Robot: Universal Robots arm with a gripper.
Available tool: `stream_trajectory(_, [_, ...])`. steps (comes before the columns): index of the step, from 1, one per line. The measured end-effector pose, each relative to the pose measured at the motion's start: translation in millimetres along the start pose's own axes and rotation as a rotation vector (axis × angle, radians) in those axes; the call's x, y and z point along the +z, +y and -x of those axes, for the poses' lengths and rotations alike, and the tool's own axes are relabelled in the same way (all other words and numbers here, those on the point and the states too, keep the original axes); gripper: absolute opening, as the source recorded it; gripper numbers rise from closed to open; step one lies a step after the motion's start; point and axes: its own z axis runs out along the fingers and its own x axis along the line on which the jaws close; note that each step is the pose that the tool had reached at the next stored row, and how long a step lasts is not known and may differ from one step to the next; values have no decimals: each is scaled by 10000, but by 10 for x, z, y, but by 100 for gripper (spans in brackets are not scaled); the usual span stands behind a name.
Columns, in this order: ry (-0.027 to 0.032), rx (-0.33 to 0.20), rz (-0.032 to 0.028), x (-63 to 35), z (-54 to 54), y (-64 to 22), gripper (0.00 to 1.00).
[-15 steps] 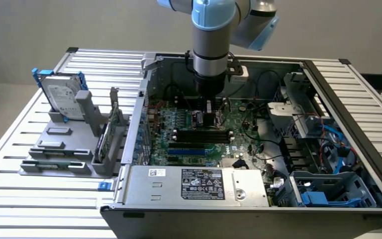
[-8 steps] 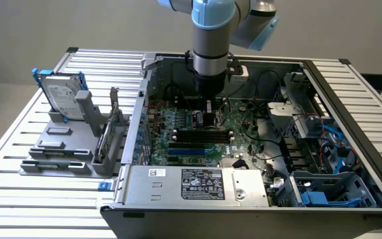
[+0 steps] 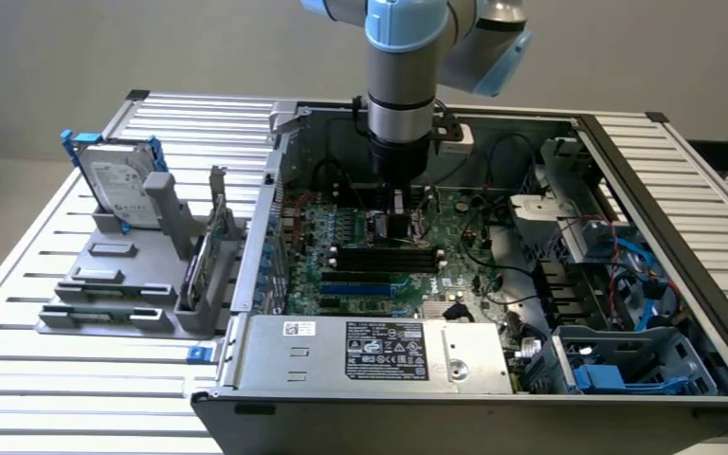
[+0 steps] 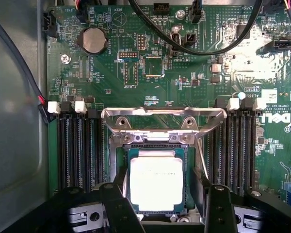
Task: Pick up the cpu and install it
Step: 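Place the cpu into insertion slot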
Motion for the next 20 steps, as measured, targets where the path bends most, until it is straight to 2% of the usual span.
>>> stream_trajectory(6, [-8, -1, -2, -75, -10, 4, 61])
stream_trajectory(13, [-5, 0, 0, -89, -19, 5, 61])
stream_trajectory(20, [-5, 2, -1, -174, -20, 5, 61])
